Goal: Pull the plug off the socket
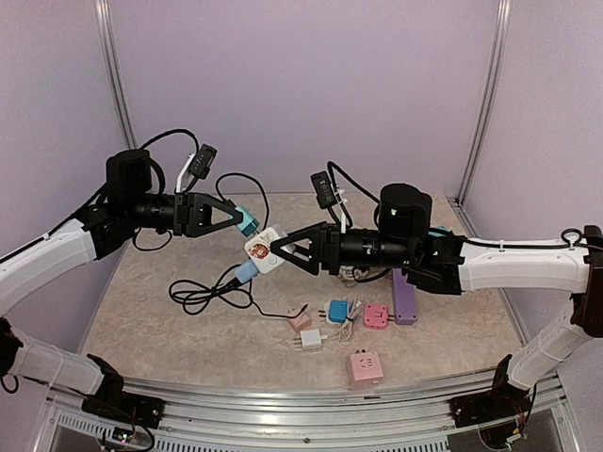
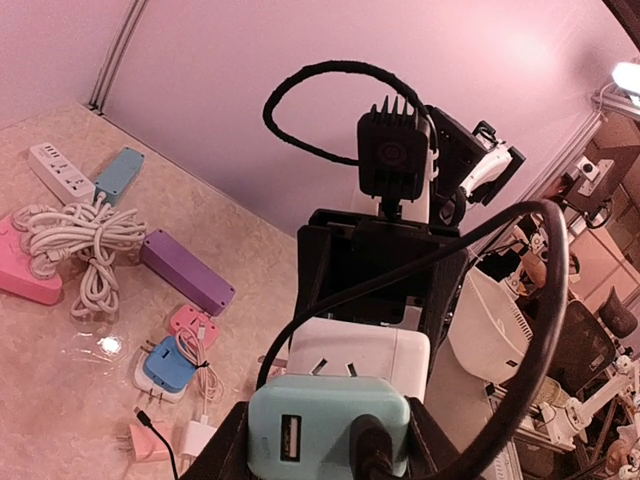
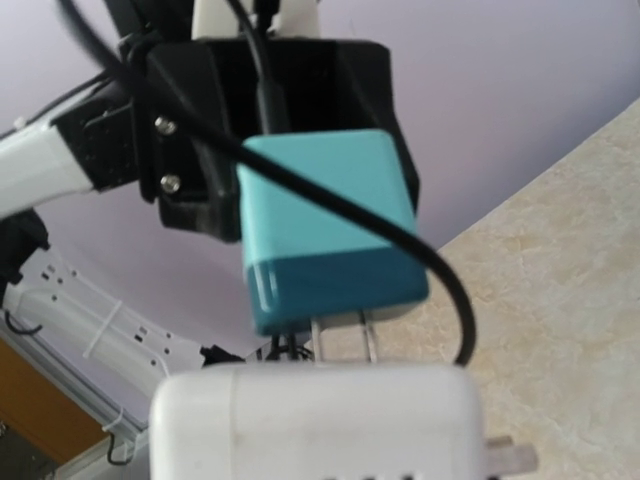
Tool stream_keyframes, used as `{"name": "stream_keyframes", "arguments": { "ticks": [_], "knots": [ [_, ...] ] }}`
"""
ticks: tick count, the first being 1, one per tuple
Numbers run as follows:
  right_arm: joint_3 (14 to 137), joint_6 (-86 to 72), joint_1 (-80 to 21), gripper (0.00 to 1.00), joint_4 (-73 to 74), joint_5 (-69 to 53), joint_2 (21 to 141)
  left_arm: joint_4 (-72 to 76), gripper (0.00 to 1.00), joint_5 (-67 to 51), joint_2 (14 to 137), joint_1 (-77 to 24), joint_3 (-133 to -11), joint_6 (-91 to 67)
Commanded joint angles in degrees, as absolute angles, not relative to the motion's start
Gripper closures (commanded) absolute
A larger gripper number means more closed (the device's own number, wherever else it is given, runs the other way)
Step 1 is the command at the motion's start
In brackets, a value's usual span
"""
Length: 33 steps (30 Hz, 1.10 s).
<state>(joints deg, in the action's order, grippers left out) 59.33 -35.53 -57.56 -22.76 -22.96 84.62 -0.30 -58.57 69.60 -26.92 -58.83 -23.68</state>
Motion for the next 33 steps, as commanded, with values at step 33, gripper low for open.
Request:
{"name": "stream_keyframes", "arguments": {
  "ticks": [33],
  "knots": [
    [54.9, -33.9, -52.7, 1.0, -11.5, -24.1, 81.5, 3.3, 0.99, -52.1, 67.0, -22.9, -59.5, -23.8]
  ]
}}
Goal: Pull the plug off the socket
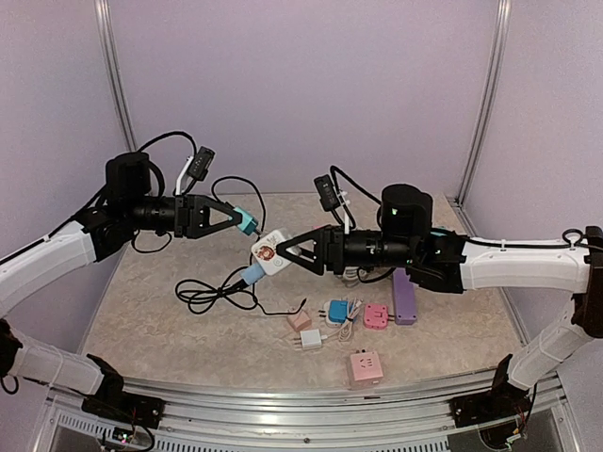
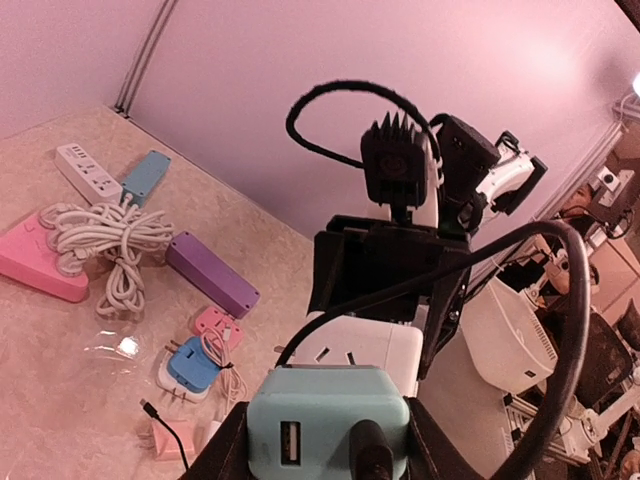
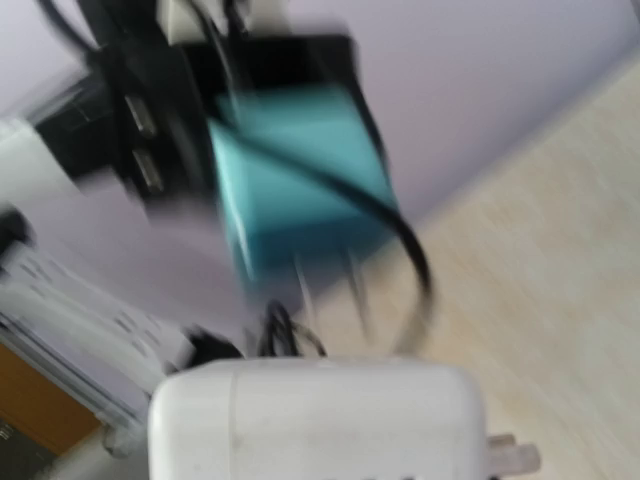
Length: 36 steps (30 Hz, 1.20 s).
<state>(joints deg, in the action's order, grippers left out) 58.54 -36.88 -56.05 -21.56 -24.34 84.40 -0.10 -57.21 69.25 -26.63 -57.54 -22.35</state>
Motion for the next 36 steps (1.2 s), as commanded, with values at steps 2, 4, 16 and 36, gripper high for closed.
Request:
{"name": "stream_keyframes", "arguments": {
  "ticks": [2, 4, 16, 36],
  "knots": [
    [55.7, -31.4, -53.1, 1.0, -9.7, -24.6, 81.4, 3.1, 0.99, -52.3, 67.4, -22.9, -59.7, -24.0],
    [56.9, -28.8, -53.7, 1.0, -7.1, -24.9, 81.6, 2.6, 0.99, -52.4, 67.9, -22.8, -60.0, -24.0],
    [56.2, -28.4, -53.9, 1.0, -6.1, -18.4, 78.6, 0.3, 0.98, -48.4, 68.4, -22.8, -60.7, -23.1],
    [51.4, -28.2, -53.9, 1.0, -5.3, 14.8, 60.3, -5.5, 0.95, -10.3, 61.9, -33.7, -42.8, -34.6]
  ]
}}
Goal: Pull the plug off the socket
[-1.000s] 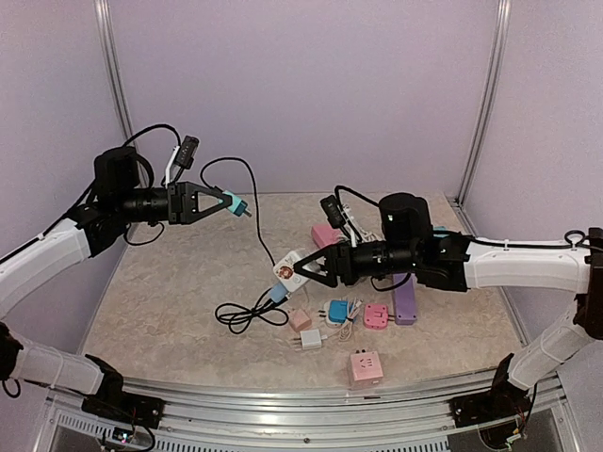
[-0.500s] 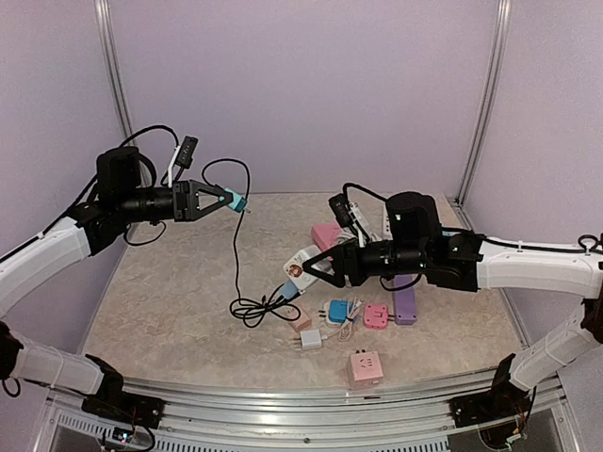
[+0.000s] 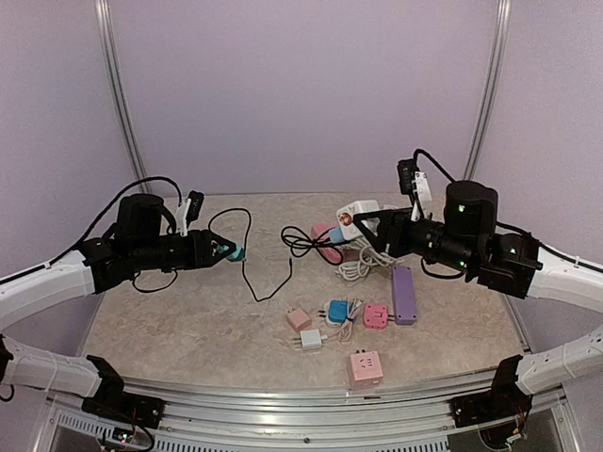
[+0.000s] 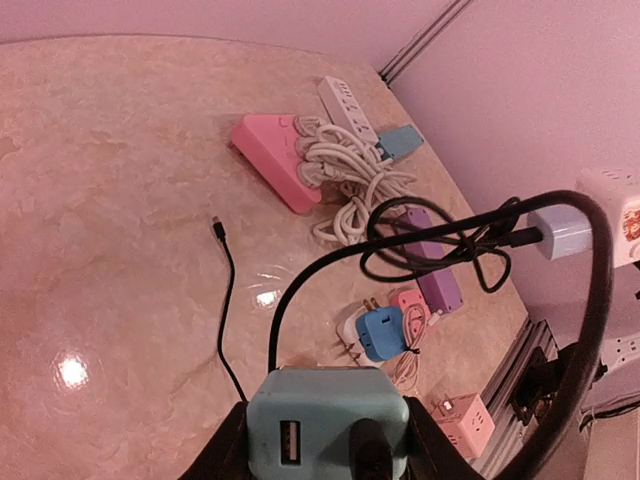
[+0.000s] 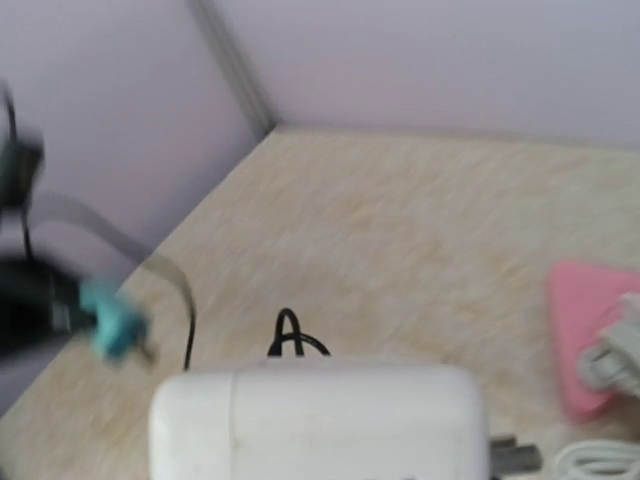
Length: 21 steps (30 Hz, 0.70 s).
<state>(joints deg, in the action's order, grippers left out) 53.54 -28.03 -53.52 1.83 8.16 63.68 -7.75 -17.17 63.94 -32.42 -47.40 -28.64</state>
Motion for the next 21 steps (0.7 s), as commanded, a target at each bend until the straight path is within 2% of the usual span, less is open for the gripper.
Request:
{"name": "stream_keyframes", "arguments": {
  "ticks": [1, 6, 16, 21],
  "knots": [
    [50.9, -28.2, -53.8, 1.0, -6.5, 15.2, 59.8, -4.8, 0.95, -9.8, 61.6, -34.3, -41.6, -35.8],
    [50.7, -27.8, -53.9, 1.0, -9.6, 13.5, 60.2, -1.2, 0.93, -9.4, 64.0, -38.7, -38.3, -39.4],
    [51.1, -28.7, -53.9, 1.0, -10.8, 11.9, 62.0, -0.9, 0.88, -2.8, 75.7, -50.3, -43.3, -37.7],
    [51.6, -28.4, -53.9, 1.0, -11.1, 10.9, 62.9, -0.5, 0.71, -4.0, 81.0, -52.2, -45.2, -37.3]
  ]
}}
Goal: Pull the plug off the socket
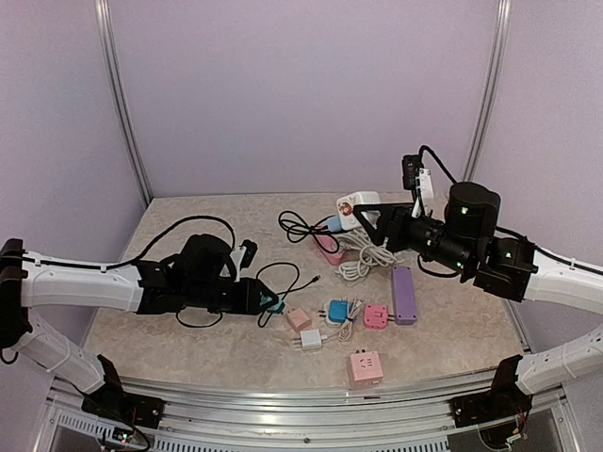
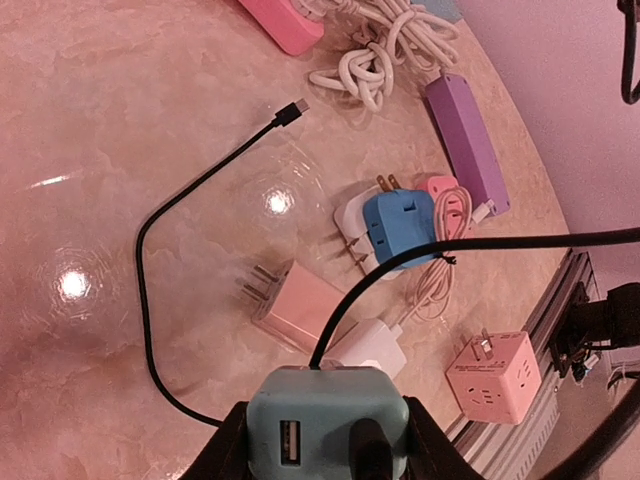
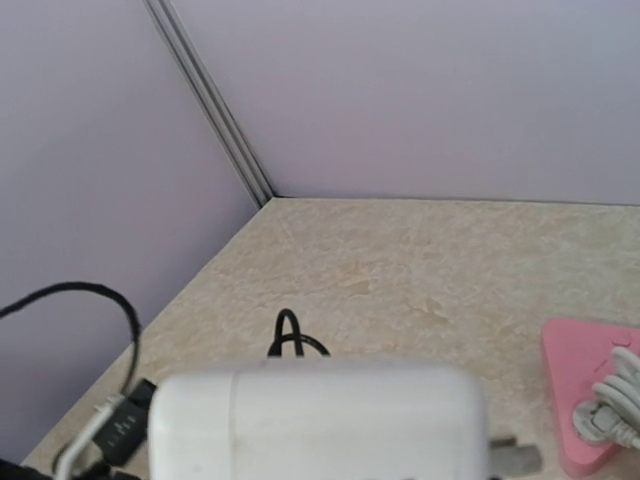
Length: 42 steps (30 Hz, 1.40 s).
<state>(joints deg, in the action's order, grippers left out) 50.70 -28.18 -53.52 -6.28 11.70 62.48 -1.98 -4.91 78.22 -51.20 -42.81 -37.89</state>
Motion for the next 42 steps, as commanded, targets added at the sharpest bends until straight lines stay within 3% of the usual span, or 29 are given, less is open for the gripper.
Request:
{"name": "stream_keyframes", "arguments": {
  "ticks": [1, 13, 20, 26, 33, 42],
  "knots": [
    [51.6, -28.4, -54.0, 1.0, -11.1, 10.8, 63.0, 1.0, 0.67, -4.3, 82.0, -52.3, -45.4, -37.2],
    [52.1, -28.3, -54.0, 1.0, -10.6, 10.2, 64.3, 1.4, 0.28, -4.5, 84.4, -52.4, -45.8, -36.0],
    [51.4, -27.4, -54.0, 1.0, -12.9, 7.3, 64.3, 3.6, 0.06, -2.1, 78.4, -52.2, -43.0, -34.2],
    [51.2, -26.7, -54.0, 1.0, -15.5, -2.1, 64.6, 1.7, 0.04, -5.0, 67.4, -49.2, -41.9, -29.9],
    [52.1, -26.6, -54.0, 1.0, -16.2, -12.9, 66.5, -8.4, 0.03, -16.8, 54.9, -39.3, -47.9, -20.4],
    [55.2, -28.5, -54.2, 1.0, -19.4, -26.1, 72.8, -15.6, 0.02, -41.1, 59.1, -36.9, -60.0, -10.3]
  ]
}}
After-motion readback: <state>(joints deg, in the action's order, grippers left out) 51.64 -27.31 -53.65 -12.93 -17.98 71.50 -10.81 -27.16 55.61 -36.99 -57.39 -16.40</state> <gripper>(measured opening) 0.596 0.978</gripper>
